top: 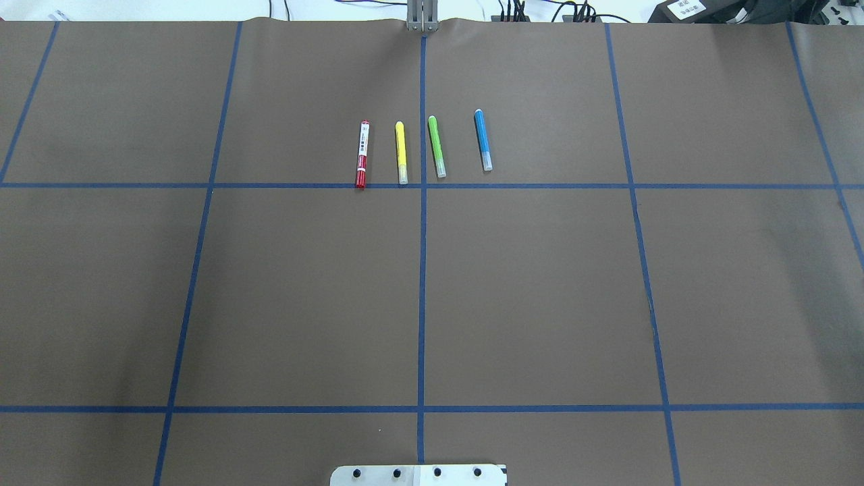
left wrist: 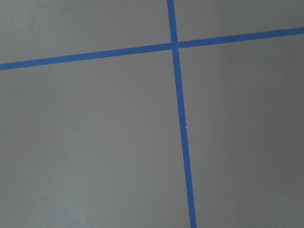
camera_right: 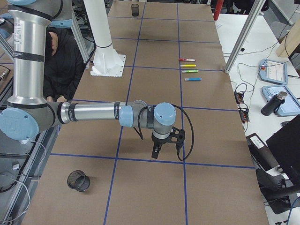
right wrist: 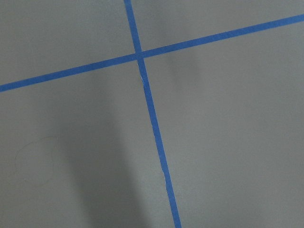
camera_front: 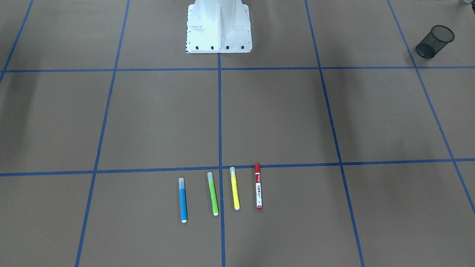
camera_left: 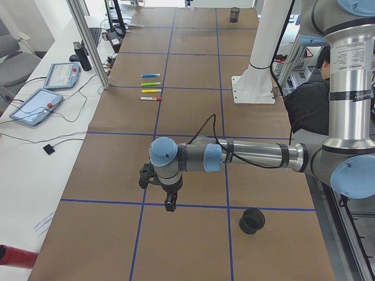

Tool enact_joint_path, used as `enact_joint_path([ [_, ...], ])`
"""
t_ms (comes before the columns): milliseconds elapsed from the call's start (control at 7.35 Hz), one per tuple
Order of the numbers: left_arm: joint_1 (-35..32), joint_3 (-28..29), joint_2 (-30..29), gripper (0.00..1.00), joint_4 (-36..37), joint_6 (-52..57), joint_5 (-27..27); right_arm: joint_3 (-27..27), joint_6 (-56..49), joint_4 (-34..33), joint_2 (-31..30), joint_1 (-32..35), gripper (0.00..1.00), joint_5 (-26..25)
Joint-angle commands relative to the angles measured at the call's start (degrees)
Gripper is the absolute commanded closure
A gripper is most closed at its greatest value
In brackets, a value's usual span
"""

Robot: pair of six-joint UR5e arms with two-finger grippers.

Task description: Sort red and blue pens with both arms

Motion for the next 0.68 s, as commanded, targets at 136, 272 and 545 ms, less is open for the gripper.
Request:
enact_joint_path([
  [136, 0.4, -0.8, -4.5, 0.00, 0.4, -0.8, 0.1, 0.1, 0.2, 0.1, 1.1, -0.1, 0.00, 0.0],
  [272, 0.6, -1.0, -5.1, 0.00, 0.0, -0.8, 0.0, 0.1, 0.2, 0.1, 2.3, -0.4, 0.00, 0.0],
  [545, 1.9, -0.7, -6.1, 0.00, -6.3, -0.8, 0.3, 1.1, 0.7, -0.2, 5.6, -3.5, 0.00, -0.9],
])
